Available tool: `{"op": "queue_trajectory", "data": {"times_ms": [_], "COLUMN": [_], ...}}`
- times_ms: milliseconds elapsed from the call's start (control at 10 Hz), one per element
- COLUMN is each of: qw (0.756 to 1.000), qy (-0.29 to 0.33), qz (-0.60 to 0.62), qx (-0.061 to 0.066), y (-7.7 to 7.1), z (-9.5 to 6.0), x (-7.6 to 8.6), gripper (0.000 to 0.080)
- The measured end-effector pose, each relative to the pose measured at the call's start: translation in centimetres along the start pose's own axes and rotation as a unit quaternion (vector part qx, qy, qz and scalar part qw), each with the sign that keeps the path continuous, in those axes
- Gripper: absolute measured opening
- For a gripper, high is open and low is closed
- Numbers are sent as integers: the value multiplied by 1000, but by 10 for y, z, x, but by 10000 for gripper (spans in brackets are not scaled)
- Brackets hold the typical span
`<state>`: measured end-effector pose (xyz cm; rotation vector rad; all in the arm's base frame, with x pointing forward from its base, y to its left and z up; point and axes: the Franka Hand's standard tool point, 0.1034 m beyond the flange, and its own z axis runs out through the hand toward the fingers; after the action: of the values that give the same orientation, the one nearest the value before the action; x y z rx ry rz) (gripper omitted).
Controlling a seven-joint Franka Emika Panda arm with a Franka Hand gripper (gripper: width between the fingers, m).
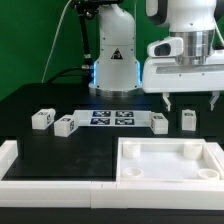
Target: Assemble one leg
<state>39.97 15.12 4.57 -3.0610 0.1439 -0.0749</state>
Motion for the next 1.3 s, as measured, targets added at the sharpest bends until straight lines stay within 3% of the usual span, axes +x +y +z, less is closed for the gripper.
{"op": "queue_trajectory", "data": {"times_ms": [100, 200, 500, 800, 1000, 1300], "qw": [1000, 1000, 1000, 989, 971, 931], "qy": [-10, -16, -23, -139, -233, -361], "qz": [0, -11, -20, -37, -31, -14], "qx": [-1, -3, -6, -36, -47, -56], "y": [-10, -17, -17, -3, 6, 0], "z": [10, 13, 14, 13, 15, 11], "x": [-22, -32, -33, -32, -34, -33], "gripper": [649, 649, 649, 649, 649, 649]}}
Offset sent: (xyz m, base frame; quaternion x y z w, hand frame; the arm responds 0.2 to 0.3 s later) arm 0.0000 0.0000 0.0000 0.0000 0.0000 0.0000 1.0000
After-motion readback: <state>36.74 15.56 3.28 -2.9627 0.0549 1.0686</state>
